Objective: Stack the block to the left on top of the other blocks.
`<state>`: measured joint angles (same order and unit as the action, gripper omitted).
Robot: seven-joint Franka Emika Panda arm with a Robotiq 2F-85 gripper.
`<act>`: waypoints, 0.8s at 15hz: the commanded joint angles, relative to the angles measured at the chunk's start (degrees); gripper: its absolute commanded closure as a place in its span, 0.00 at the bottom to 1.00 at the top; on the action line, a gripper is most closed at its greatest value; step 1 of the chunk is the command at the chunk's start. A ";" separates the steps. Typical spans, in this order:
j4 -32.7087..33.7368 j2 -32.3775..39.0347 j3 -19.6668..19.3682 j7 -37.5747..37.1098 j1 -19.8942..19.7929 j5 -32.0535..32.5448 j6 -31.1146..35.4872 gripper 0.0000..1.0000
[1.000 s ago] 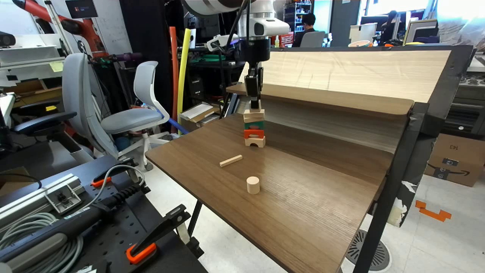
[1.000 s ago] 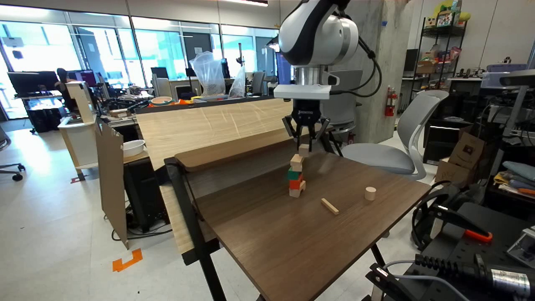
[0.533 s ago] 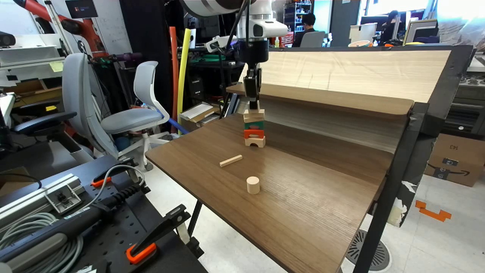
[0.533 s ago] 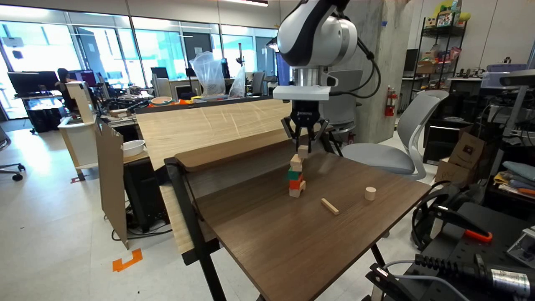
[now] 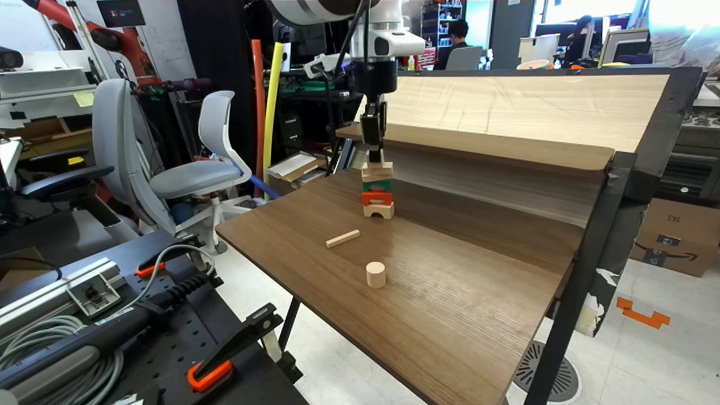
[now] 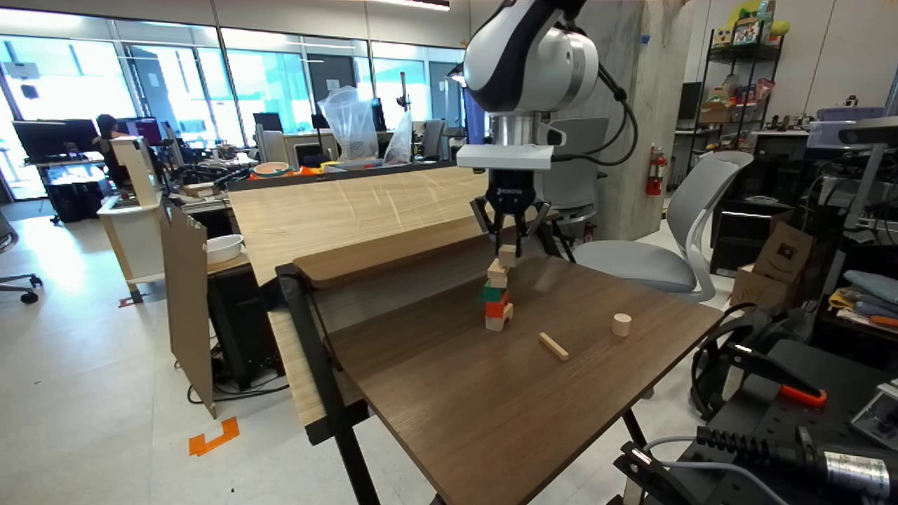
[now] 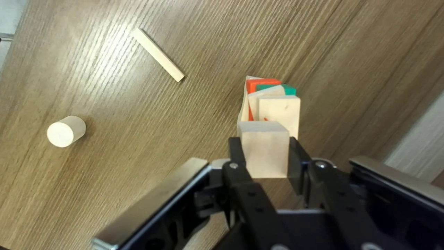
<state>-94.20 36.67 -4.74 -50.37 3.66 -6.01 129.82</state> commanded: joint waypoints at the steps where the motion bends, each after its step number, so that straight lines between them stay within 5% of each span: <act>1: 1.82 1.35 -0.08 0.44 0.47 0.03 0.08 0.92; 12: 2.85 1.77 0.42 0.06 0.58 -0.49 -0.13 0.92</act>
<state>-93.91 36.77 -4.27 -50.37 3.87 -6.03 129.84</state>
